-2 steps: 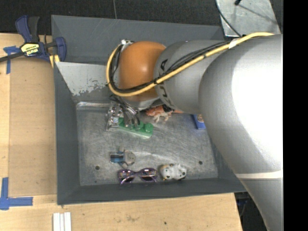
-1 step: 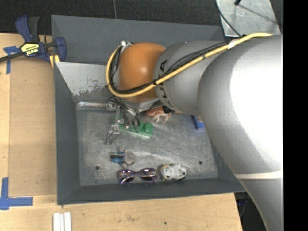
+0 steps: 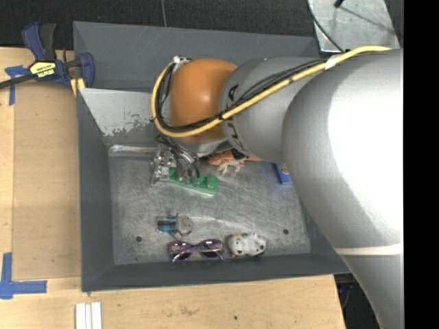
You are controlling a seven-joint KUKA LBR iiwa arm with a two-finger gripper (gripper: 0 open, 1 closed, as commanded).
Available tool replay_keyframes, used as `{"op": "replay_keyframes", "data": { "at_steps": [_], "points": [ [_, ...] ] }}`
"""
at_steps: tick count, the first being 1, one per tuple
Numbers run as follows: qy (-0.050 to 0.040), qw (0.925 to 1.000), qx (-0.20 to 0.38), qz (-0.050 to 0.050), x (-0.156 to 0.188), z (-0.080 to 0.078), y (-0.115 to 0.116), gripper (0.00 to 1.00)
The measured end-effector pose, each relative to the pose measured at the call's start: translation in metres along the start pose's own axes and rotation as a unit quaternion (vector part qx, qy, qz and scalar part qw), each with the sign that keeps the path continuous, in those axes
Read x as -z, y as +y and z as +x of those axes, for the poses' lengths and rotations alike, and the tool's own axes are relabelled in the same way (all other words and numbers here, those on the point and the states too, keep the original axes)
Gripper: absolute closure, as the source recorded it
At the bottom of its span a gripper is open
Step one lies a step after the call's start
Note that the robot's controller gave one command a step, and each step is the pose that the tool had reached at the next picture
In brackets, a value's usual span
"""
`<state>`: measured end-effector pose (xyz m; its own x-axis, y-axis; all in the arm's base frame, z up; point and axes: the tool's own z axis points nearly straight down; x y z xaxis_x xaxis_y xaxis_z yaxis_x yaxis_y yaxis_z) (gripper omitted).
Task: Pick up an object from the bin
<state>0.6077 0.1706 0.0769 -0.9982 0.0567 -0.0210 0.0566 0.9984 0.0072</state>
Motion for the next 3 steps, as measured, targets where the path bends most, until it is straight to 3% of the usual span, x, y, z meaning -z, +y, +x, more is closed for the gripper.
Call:
{"op": "replay_keyframes", "data": {
  "at_steps": [1,2,3],
  "points": [
    [0.0049,1.0000,0.000,0.001,-0.0028,0.0026,-0.0004,0.00],
    [0.0001,1.0000,-0.001,0.000,0.0000,0.0000,-0.0002,1.00],
    [0.0049,1.0000,0.000,0.001,-0.0029,0.0026,-0.0005,0.00]
  ]
}}
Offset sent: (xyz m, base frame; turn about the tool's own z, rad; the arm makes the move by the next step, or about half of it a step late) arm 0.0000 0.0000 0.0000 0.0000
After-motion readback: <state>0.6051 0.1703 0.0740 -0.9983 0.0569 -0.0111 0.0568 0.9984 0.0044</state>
